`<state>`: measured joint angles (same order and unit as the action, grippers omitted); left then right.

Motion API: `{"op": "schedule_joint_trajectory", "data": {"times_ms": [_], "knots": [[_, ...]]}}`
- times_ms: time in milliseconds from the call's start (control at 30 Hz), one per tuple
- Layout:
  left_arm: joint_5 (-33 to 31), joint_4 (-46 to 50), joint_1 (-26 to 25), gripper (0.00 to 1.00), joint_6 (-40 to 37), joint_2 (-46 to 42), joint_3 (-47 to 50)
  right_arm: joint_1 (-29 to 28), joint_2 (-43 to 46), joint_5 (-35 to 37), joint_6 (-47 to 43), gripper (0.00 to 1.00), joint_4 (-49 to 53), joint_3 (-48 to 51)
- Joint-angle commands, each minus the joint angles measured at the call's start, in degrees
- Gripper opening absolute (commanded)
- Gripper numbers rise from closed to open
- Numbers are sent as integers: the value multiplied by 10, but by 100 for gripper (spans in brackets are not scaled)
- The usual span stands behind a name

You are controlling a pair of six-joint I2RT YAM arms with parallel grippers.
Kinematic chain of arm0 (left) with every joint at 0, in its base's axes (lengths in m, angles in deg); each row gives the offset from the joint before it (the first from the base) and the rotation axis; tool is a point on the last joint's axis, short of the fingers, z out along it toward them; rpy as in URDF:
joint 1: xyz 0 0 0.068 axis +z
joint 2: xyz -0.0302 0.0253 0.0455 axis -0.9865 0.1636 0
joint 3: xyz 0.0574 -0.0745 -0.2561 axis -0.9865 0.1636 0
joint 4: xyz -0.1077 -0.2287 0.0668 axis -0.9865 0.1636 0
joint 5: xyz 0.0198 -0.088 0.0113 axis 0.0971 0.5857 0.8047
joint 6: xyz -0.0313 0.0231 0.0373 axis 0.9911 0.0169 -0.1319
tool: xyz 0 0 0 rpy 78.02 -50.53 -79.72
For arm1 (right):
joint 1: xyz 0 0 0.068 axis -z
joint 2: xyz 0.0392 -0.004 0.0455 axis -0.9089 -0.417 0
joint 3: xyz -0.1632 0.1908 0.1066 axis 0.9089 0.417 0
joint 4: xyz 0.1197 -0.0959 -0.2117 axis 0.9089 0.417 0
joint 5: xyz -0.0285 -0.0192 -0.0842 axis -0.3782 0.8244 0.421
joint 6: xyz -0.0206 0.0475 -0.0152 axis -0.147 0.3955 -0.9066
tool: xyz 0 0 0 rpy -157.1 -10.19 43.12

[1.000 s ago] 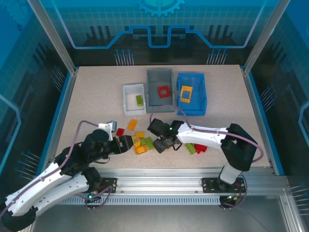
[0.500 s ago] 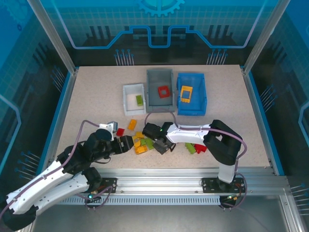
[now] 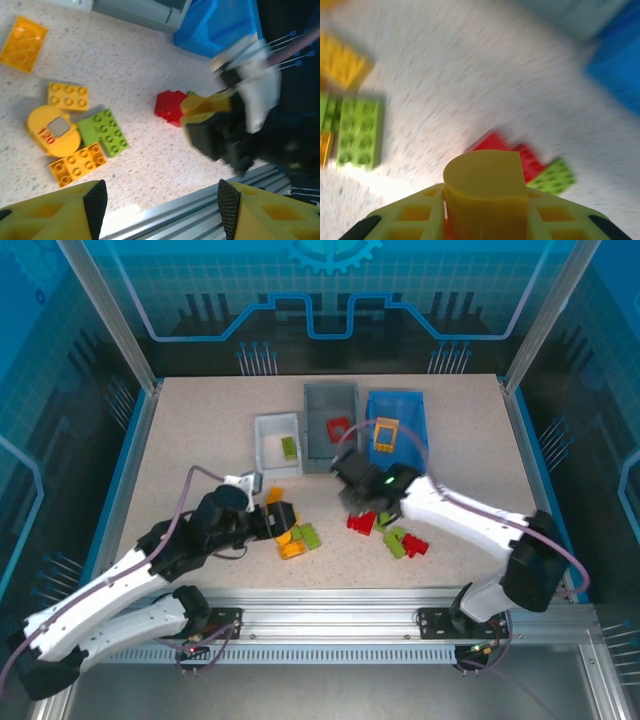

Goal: Sort the legos into containers by color

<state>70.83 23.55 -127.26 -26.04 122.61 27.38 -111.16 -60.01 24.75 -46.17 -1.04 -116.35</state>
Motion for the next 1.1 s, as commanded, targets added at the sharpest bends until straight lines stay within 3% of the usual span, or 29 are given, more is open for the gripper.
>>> {"op": "schedule_joint_trajectory", "data": {"times_ms": [0,133,300,633,900,1067], "knots": [[30,-88,-3,64,-40,55,-45,93,-3,5,13,29,8,-23],[44,-152,-6,64,-60,134,-84,189,-86,5,22,29,6,-107],[52,-200,-10,65,-95,224,-146,253,-244,37,31,29,65,-271],[57,-189,-9,66,-168,394,-321,295,-455,50,67,31,178,-504],[64,-182,-9,66,-167,404,-324,292,-484,38,75,51,192,-549],[56,-166,-9,66,-160,378,-291,279,-430,42,72,53,184,-540]]}}
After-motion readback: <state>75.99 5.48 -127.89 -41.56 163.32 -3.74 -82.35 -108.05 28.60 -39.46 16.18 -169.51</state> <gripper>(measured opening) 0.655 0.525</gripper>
